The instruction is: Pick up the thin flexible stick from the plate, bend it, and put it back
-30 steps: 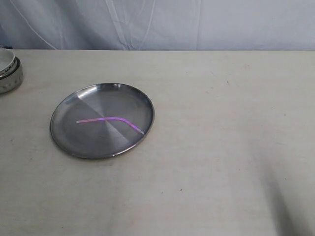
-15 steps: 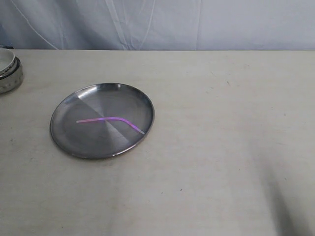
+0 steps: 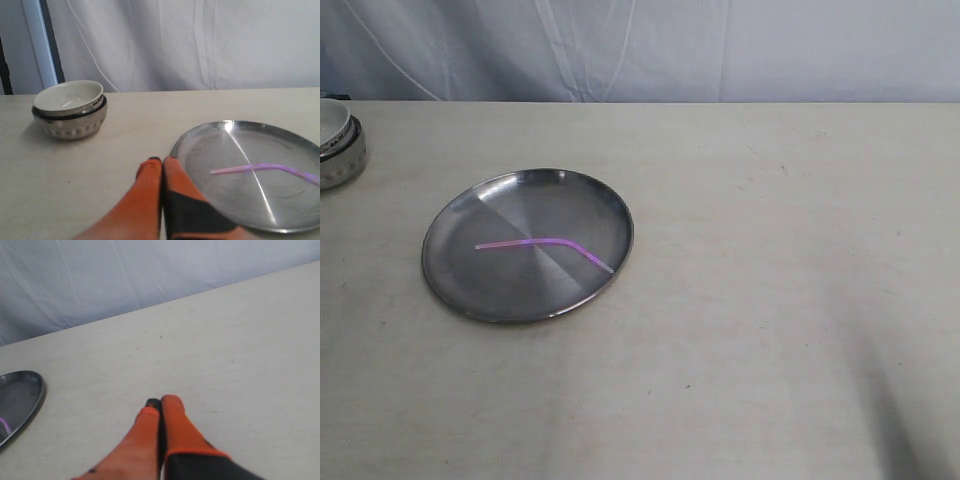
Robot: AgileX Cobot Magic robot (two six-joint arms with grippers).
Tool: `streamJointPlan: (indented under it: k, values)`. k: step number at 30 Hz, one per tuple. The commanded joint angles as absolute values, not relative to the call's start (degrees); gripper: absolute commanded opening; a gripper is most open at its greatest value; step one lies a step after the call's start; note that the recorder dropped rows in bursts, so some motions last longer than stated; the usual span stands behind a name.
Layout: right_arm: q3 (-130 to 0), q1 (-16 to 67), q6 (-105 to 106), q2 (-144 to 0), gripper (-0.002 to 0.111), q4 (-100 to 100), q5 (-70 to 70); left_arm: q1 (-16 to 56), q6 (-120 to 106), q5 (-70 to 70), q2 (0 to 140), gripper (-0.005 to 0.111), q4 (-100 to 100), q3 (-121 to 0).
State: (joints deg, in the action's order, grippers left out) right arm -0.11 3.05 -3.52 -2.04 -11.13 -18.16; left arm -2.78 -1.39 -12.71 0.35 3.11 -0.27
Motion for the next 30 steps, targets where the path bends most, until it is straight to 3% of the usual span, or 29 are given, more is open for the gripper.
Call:
streamJointPlan:
  k: [1, 30]
  values:
    - [0.0, 3.0, -3.3, -1.8, -0.001, -11.0, -17.6, -3.1, -1.8, -13.7, 0.0, 0.0, 2.9, 0.0]
    - [0.0, 3.0, -3.3, -1.8, -0.001, -11.0, -17.6, -3.1, -1.9, -12.9, 0.0, 0.0, 2.7, 0.0]
